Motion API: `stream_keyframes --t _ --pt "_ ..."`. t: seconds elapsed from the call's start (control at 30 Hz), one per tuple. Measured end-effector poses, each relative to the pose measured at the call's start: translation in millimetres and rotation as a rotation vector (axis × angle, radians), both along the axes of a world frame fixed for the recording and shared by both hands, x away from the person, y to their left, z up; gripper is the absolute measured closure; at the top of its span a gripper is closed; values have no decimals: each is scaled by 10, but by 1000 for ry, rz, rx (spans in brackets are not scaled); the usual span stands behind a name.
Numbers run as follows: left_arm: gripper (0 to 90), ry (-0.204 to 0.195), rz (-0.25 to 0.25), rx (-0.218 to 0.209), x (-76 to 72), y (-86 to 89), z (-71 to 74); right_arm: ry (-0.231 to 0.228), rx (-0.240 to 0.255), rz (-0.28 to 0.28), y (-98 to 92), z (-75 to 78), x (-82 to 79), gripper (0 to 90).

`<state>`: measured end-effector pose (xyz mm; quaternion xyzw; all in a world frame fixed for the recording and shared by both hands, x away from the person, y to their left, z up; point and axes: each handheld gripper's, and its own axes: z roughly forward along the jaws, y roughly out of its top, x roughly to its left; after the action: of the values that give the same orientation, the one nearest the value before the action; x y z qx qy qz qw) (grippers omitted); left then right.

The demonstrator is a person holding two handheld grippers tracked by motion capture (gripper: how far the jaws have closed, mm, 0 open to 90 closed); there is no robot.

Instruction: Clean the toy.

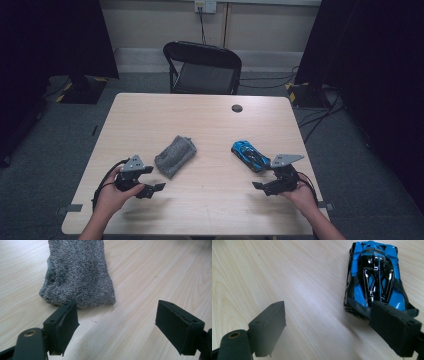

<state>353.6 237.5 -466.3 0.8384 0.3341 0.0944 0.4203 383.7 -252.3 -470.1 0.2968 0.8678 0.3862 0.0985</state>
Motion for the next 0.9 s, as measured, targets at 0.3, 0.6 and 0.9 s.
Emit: stream_keyframes --t 0.3,0.6,0.9 --pt "181 3 12 2 -30 69 -24 3 -4 10 -49 -24 -67 130" --pt "181 -8 17 16 -49 147 -52 2 -5 7 -106 -32 -91 130" --pt "181 -5 39 9 -55 237 -90 1 -20 -1 -209 -85 -104 128"
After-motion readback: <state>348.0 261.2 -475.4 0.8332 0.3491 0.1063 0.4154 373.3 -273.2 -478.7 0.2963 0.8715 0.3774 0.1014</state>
